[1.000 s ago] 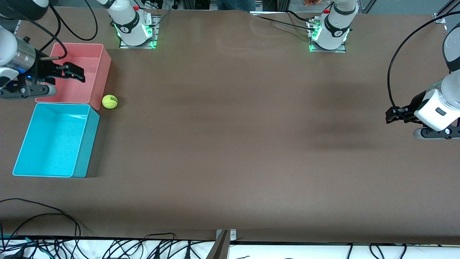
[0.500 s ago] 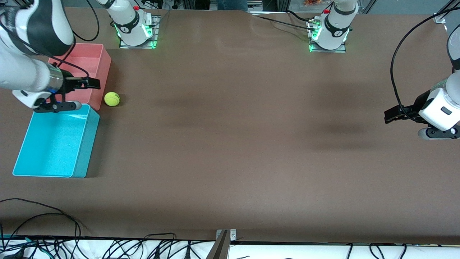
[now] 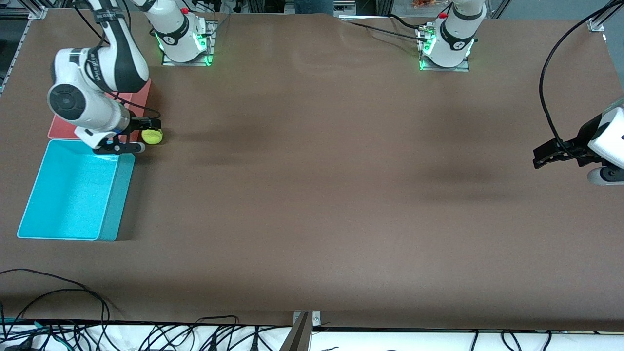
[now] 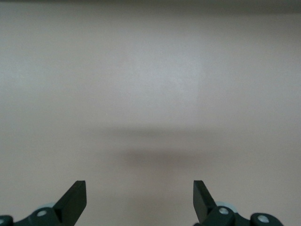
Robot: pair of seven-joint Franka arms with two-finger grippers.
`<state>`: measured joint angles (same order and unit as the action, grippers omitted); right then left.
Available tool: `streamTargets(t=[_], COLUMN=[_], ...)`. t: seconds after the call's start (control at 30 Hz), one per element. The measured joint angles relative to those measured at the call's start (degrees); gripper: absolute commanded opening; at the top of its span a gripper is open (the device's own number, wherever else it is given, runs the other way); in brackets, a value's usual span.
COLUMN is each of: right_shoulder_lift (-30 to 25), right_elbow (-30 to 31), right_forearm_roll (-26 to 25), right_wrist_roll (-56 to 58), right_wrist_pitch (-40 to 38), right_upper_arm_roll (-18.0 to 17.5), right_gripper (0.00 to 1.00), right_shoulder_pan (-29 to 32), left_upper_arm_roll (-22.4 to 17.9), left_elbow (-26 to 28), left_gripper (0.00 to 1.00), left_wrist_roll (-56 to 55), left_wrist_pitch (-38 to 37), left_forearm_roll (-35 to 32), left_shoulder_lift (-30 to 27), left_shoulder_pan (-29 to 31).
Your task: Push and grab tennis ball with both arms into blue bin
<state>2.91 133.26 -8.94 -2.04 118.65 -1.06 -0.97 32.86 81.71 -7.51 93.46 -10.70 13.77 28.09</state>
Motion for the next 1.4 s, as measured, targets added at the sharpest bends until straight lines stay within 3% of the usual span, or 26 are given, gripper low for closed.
streamTargets(t=[0.3,0.53,0.67,0.73,0.87,1.03,1.4], right_shoulder_lift=[2.7,8.2,11.0,12.1,14.0,14.9,13.5], right_elbow=[4.3,4.4,4.4,4.4,4.4,4.4,1.6], right_forearm_roll=[-1.0,-2.7,-4.4,-5.2,-5.8,-5.9,-5.9], right_wrist_roll=[-0.2,-0.2,-0.2,-0.2,0.0,0.0,0.0], right_wrist_pitch=[6.3,10.7,12.8,13.7,14.5,14.6,8.5], right_upper_arm_roll=[0.6,1.3,1.8,2.2,3.1,3.2,2.9], right_gripper=[1.0,1.0,1.0,0.93,0.69,0.48,0.47], right_shoulder_pan=[0.0,0.0,0.0,0.0,0.1,0.1,0.0], left_upper_arm_roll=[-2.2,-15.7,-22.5,-25.3,-30.5,-33.6,-34.0], left_elbow=[-0.2,-0.3,-0.2,0.2,2.6,5.7,6.8], left_gripper=[1.0,1.0,1.0,1.0,1.0,1.0,1.0], left_wrist_roll=[0.0,0.2,0.5,0.5,0.5,0.5,0.5], left_wrist_pitch=[0.0,0.0,-0.4,-0.8,-1.5,-1.6,-1.5], left_forearm_roll=[0.5,9.2,10.9,11.0,11.1,11.1,11.1], left_shoulder_lift=[-1.0,-2.8,-4.1,-5.1,-7.5,-9.9,-10.4], left_shoulder_pan=[-0.5,-9.8,-15.5,-18.5,-24.5,-28.4,-28.7])
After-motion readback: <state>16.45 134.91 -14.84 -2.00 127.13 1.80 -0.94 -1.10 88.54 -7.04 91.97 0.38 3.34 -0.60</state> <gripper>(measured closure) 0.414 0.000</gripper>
